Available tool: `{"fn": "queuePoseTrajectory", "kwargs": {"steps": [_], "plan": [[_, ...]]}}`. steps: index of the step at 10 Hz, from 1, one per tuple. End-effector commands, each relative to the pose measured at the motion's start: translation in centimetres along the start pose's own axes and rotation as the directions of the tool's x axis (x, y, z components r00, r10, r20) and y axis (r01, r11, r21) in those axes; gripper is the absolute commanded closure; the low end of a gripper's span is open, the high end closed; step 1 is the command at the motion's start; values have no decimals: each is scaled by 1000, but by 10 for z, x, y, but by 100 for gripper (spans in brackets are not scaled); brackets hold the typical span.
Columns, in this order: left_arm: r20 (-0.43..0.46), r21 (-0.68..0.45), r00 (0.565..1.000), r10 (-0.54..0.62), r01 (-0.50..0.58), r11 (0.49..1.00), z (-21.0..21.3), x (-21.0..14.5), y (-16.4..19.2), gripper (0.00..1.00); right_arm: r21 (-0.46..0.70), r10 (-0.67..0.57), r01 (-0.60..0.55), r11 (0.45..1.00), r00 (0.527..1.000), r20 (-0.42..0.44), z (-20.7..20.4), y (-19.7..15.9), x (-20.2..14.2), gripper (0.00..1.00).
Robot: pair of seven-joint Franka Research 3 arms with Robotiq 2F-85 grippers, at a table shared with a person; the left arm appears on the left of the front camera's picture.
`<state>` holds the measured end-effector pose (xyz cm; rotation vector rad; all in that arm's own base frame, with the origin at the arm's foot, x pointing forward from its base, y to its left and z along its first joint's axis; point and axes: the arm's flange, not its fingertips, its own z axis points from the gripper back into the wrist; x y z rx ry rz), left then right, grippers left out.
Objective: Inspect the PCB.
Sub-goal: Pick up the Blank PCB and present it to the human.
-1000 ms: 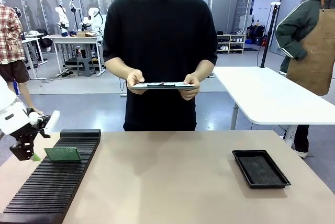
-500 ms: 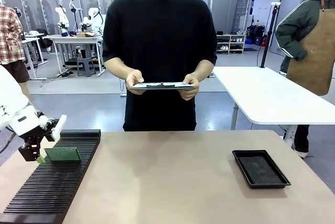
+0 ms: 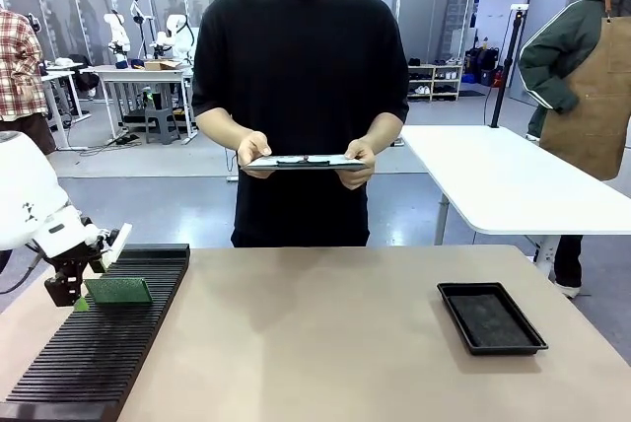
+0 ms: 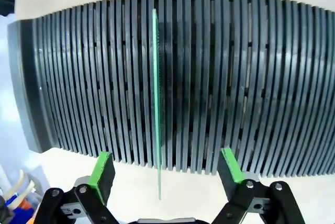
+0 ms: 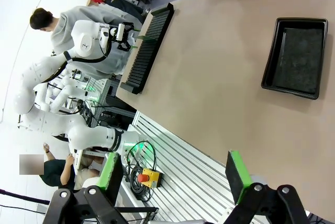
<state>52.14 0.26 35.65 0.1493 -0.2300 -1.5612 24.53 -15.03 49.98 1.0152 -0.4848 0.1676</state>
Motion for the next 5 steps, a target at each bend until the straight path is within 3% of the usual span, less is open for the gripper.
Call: {"fn": "queuePoseTrajectory", "kwargs": {"steps": [1,2,3,4,5], "plan": [[4,-42,999,34,-34,999,-6,2,14,0,9,19,-19,1000,1000,7,2,0,3,0],[3,-51,999,40,-40,998,-8,2,14,2,9,19,-19,1000,1000,7,2,0,3,0],[7,-56,999,43,-42,998,-9,3,13,35,9,19,-19,1000,1000,7,2,0,3,0],[-5,-61,999,45,-45,997,-12,3,13,60,9,19,-19,1000,1000,7,2,0,3,0],[-9,-68,999,43,-43,997,-13,3,12,94,9,19,-19,1000,1000,7,2,0,3,0]]}}
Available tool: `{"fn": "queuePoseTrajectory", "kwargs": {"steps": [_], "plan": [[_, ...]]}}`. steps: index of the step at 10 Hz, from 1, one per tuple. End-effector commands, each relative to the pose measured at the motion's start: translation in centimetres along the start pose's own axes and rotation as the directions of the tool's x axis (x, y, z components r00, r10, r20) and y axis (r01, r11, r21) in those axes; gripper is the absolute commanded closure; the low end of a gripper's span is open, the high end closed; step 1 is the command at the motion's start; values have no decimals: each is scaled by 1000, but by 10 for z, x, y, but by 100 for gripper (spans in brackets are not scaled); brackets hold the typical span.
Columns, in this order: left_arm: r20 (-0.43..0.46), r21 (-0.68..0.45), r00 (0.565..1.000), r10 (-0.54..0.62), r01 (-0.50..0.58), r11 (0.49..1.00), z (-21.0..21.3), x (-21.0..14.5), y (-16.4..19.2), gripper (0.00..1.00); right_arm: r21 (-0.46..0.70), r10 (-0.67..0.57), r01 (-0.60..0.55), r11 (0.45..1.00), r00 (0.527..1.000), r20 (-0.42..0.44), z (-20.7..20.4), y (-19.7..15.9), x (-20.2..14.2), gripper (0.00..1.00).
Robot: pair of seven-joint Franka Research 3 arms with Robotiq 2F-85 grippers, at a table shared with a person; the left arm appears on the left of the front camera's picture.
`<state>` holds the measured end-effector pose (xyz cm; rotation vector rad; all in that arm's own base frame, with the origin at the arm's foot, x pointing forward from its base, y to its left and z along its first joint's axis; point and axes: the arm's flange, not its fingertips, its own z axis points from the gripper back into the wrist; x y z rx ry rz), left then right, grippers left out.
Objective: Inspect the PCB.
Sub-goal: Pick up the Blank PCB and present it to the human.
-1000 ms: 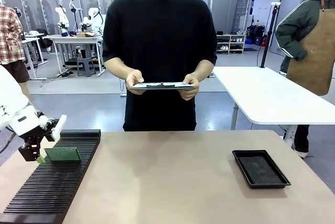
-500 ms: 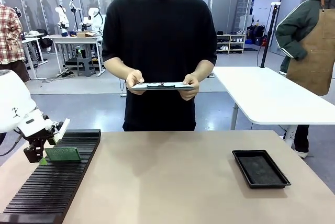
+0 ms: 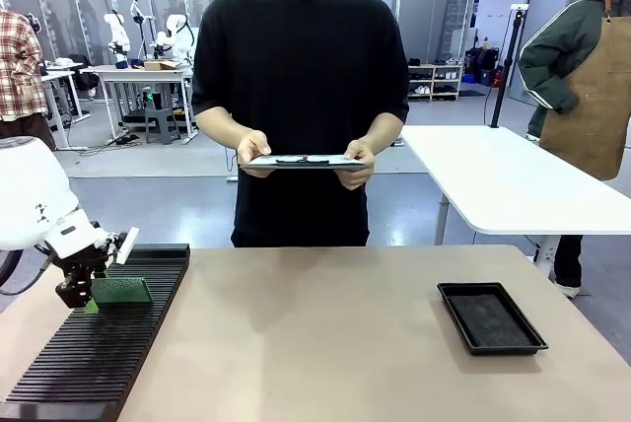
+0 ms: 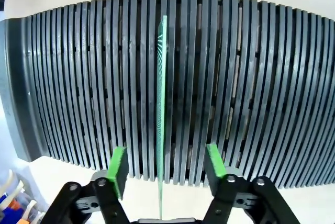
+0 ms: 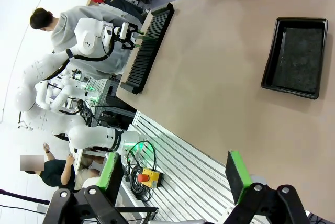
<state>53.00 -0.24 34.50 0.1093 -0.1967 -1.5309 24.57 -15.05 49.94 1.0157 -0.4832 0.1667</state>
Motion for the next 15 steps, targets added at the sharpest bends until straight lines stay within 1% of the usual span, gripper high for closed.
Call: {"fn": "queuePoseTrajectory", "kwargs": {"steps": [1,3,4,5,10,11,13,14,15], "plan": [[-6,-22,1000,9,-9,1000,1,0,7,100,9,20,-20,1000,1000,7,2,1,3,0],[-10,-16,1000,9,-9,1000,3,3,8,100,9,20,-20,1000,1000,7,2,1,3,0],[-16,-17,1000,10,-11,1000,3,3,8,97,9,20,-20,1000,1000,7,2,1,3,0],[-21,-18,1000,11,-11,1000,4,3,8,100,9,20,-20,1000,1000,7,2,1,3,0],[-39,-12,999,3,-3,1000,14,9,8,100,9,20,-20,1000,1000,7,2,1,3,0],[-24,-14,1000,9,-10,1000,23,12,6,100,9,20,-20,1000,1000,7,2,1,3,0],[19,24,1000,-17,16,1000,69,21,-7,100,9,20,-20,1000,1000,7,2,1,3,0],[56,18,998,4,-5,1000,93,21,-13,100,9,20,-20,1000,1000,7,2,1,3,0],[70,-10,994,81,-80,997,118,20,-23,100,9,20,-20,1000,1000,7,2,1,3,0]]}}
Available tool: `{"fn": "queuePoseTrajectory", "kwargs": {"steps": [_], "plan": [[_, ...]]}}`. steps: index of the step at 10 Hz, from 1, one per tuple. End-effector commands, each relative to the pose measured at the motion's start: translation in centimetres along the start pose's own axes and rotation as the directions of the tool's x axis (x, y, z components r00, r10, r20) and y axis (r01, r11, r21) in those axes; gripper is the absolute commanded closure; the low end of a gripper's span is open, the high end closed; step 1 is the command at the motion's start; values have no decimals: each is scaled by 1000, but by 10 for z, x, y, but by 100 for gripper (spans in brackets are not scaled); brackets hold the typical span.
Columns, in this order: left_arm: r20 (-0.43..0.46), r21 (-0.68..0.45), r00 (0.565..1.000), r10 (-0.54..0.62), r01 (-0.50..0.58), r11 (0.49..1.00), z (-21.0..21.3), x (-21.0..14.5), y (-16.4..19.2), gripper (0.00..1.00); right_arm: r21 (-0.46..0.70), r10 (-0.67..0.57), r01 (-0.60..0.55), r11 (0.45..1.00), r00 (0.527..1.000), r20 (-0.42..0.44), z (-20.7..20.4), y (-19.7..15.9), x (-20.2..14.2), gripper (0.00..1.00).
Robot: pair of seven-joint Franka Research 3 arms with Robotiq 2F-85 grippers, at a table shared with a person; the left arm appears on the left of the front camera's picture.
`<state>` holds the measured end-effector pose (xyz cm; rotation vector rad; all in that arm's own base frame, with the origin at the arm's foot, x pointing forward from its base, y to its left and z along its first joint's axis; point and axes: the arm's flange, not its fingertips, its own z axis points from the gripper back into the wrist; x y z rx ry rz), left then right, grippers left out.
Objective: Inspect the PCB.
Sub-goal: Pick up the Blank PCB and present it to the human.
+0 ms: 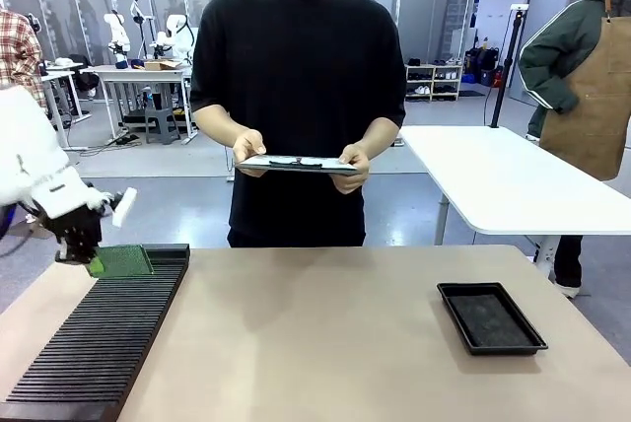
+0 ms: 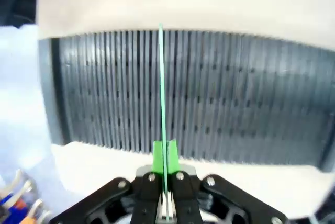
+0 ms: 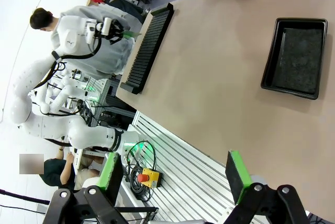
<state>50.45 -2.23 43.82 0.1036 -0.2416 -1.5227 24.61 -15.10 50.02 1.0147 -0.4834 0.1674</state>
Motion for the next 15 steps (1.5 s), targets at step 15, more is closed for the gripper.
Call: {"fn": "queuePoseTrajectory", "kwargs": {"steps": [15], "plan": [[166,-959,188,968,-196,202,-80,14,13,100,10,19,-19,1000,1000,8,1,1,2,0]]}}
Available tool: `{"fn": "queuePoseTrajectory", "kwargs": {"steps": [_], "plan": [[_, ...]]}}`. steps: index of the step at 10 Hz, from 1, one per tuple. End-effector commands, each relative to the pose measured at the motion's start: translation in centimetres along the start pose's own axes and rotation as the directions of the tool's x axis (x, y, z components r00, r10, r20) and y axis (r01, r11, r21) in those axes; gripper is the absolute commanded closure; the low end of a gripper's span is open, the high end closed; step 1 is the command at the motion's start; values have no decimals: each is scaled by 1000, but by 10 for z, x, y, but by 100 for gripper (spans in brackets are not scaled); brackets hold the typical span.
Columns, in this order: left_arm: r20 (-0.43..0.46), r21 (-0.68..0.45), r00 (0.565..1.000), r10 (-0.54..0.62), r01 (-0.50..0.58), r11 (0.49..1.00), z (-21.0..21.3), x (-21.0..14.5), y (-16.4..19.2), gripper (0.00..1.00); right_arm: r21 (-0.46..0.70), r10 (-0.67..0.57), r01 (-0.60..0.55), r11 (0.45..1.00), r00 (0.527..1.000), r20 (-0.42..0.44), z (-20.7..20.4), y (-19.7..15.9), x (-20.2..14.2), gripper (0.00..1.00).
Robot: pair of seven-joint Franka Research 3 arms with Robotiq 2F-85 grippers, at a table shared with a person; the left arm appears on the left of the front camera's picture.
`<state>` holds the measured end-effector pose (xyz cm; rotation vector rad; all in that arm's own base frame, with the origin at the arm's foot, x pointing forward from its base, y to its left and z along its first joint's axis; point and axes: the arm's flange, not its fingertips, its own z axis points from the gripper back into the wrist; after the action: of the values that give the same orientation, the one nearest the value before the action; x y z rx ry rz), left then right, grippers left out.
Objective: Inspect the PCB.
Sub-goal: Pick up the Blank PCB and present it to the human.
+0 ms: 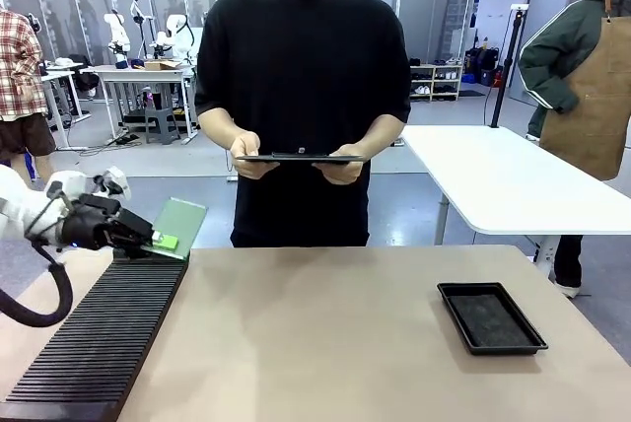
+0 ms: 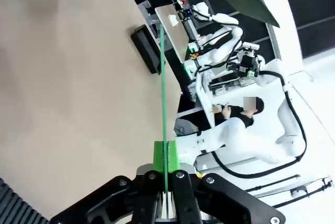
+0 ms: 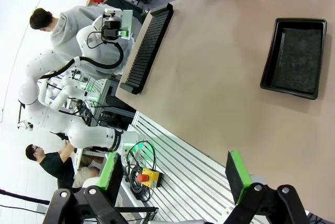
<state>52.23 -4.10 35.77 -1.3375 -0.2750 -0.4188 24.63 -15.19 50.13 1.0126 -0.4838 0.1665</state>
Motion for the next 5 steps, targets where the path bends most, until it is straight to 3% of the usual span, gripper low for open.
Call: {"fn": "queuePoseTrajectory", "kwargs": {"steps": [1,5], "plan": [[10,-79,999,43,-42,996,4,17,4,100,12,19,-19,1000,1000,7,0,0,1,0],[-12,-43,999,32,-33,999,-4,3,11,100,12,19,-19,1000,1000,7,0,0,1,0]]}}
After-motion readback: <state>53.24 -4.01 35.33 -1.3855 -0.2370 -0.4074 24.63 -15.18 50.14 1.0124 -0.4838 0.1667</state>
